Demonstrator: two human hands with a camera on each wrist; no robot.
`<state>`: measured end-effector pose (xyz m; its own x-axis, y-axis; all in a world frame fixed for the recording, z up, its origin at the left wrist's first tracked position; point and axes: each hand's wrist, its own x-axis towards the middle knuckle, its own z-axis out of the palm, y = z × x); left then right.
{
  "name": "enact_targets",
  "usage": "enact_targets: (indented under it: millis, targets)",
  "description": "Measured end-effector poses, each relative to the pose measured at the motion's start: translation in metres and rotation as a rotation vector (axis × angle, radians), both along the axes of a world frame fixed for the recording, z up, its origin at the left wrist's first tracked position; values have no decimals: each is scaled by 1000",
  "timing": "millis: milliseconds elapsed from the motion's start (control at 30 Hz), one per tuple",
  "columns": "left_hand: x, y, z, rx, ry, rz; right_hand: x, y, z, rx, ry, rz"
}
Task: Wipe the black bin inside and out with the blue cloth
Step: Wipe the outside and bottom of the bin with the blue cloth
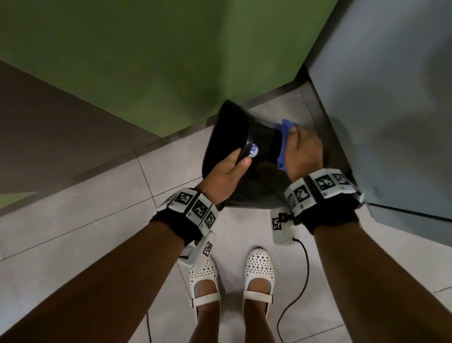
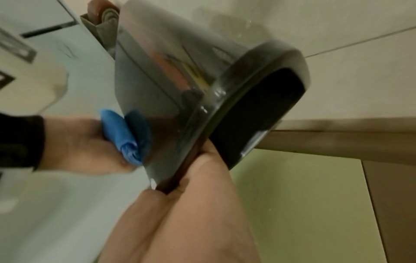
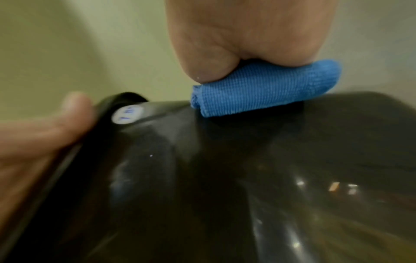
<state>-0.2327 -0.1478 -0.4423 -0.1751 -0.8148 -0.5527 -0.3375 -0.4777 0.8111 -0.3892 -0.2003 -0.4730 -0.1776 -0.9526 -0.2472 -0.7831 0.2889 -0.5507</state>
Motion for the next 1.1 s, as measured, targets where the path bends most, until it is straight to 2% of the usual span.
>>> enact_targets:
  millis: [100, 200, 267, 333, 433, 500, 633, 700, 867, 1000, 1100]
  targets:
    - [1, 2, 1, -53, -9, -34, 18, 2, 16, -86, -59, 176]
    - [7, 6, 1, -33, 2, -68, 17, 10, 16, -81, -155, 163]
    - [13, 4, 4, 13, 41, -111, 18, 25, 15, -124, -118, 91]
    - [13, -6, 13, 88, 104, -129, 32, 46, 13, -147, -52, 105]
    - [9, -23, 26, 224, 138, 36, 55, 75, 10, -136, 57, 169]
    - [7, -30, 31, 295, 73, 143, 63, 85, 11, -81, 65, 160]
    - [8, -39, 33, 350, -159, 97, 72, 100, 8, 23, 78, 239]
    - [12, -36, 26, 285, -217, 118, 77, 102, 8, 60, 105, 276]
    - [12, -30, 16, 277, -222, 210, 81, 79, 6, 220, 189, 352]
    - [9, -24, 14, 240, -181, 153, 74, 64, 1, 270, 81, 266]
    - [12, -15, 16, 232, -160, 172, 46, 59, -12, 307, 108, 173]
